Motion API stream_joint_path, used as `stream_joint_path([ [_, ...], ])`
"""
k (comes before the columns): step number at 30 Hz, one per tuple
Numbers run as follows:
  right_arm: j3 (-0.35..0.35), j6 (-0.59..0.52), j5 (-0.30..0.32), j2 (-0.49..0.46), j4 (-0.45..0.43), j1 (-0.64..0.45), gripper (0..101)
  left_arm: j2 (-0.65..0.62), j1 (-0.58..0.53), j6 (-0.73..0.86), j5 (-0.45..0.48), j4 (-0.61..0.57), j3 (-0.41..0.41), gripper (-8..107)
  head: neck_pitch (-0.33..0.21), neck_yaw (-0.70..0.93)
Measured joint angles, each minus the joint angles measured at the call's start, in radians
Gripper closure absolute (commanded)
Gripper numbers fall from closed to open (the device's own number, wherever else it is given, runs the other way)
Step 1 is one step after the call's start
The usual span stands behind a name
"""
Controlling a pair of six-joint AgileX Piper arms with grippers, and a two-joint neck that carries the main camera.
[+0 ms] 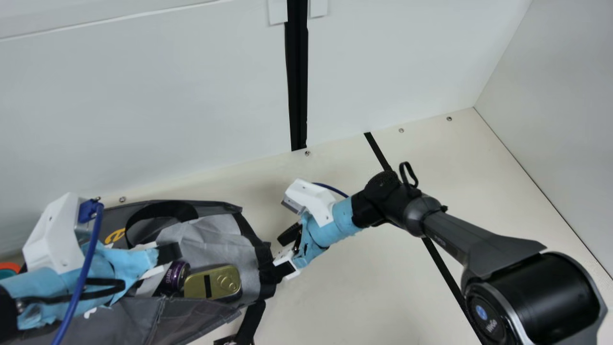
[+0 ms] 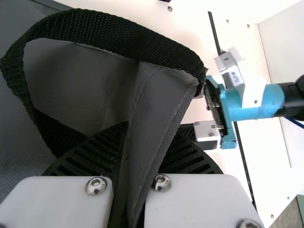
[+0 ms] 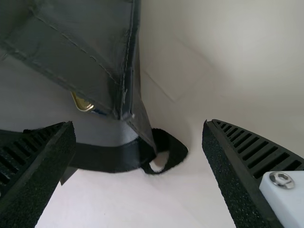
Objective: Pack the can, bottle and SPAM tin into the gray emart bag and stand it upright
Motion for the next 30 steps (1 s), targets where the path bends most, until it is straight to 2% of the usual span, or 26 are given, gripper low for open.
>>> stream_joint_path([
  [20, -0.103, -0.025, 0.016, 0.144, 0.039, 0.091, 6, 0.0, 0.0, 0.0, 0.0, 0.0, 0.0, 107, -0.002, -0.002],
  [30, -0.136, -0.039, 0.06, 0.179, 0.062, 0.102, 73, 0.0, 0.0, 0.0, 0.0, 0.0, 0.0, 107, -0.002, -0.002],
])
